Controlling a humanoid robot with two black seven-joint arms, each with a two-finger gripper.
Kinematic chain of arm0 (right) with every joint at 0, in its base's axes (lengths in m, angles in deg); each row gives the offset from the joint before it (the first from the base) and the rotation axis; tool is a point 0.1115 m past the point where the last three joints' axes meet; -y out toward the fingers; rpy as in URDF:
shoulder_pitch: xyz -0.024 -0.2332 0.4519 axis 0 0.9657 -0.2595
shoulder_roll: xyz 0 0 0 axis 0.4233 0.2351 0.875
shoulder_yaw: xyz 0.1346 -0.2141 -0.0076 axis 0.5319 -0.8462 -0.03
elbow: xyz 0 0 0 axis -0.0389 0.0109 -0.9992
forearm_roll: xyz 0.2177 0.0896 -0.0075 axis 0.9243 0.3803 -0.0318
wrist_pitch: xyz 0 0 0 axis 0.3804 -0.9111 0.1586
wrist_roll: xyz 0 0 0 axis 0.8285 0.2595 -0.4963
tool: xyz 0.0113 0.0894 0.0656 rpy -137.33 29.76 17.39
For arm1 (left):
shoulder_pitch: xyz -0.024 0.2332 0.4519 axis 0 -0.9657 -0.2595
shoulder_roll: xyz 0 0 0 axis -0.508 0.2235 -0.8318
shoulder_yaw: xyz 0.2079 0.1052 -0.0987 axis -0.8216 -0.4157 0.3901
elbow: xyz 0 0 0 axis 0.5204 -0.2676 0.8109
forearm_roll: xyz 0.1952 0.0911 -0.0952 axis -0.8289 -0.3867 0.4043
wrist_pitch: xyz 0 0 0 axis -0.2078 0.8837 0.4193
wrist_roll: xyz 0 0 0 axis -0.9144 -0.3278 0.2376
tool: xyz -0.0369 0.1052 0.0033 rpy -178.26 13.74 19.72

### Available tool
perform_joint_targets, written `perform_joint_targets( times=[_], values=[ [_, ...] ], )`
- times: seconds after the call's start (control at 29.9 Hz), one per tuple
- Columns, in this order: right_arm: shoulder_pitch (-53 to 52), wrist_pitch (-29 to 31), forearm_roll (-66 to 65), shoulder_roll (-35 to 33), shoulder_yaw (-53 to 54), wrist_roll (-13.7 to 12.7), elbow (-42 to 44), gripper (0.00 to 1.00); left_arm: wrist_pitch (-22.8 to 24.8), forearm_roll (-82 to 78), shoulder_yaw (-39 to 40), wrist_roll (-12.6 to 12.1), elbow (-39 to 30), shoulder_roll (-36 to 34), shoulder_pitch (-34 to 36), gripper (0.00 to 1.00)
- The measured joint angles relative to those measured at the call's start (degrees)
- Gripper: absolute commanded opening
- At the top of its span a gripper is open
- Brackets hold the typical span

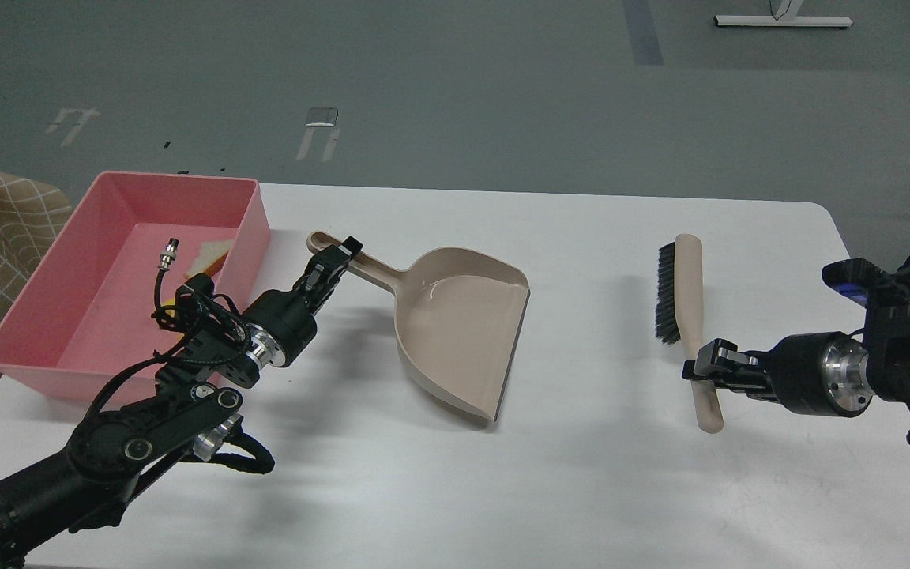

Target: Sweep and dump garbage into bin

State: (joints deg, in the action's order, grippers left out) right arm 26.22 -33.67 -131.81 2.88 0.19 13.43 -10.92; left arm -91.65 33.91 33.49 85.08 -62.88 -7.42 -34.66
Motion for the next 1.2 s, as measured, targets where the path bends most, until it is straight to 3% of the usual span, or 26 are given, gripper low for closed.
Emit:
perform_joint_targets(
  times=[0.6, 0.7, 0.87, 1.07, 1.2],
  values=[
    [0.12, 0.00, 0.12, 0.21, -1.35, 0.00, 1.19, 0.21, -0.03, 0.11, 0.15, -0.18, -0.04, 0.02, 0.01, 0.00],
    [0.15, 0.00, 0.08, 0.26, -1.69, 0.00, 1.42, 0.29, -0.03, 0.11, 0.14, -0.19, -0.04, 0.01, -0.02, 0.00],
    [0.08, 0.00, 0.05, 0.48, -2.49, -0.12, 2.19, 0.30, -0.03, 0.24, 0.22, -0.20, -0.04, 0.01, -0.03, 0.00],
    [0.05, 0.00, 0.05, 0.85, -2.63, -0.25, 2.68, 0.38, -0.03, 0.55, 0.24, -0.22, -0.11, 0.01, -0.02, 0.00],
    [-0.04, 0.00, 0.13, 1.13, -2.67, -0.35, 3.06, 0.63, -0.02, 0.85, 0.24, -0.24, -0.42, 0.01, 0.01, 0.02]
  ],
)
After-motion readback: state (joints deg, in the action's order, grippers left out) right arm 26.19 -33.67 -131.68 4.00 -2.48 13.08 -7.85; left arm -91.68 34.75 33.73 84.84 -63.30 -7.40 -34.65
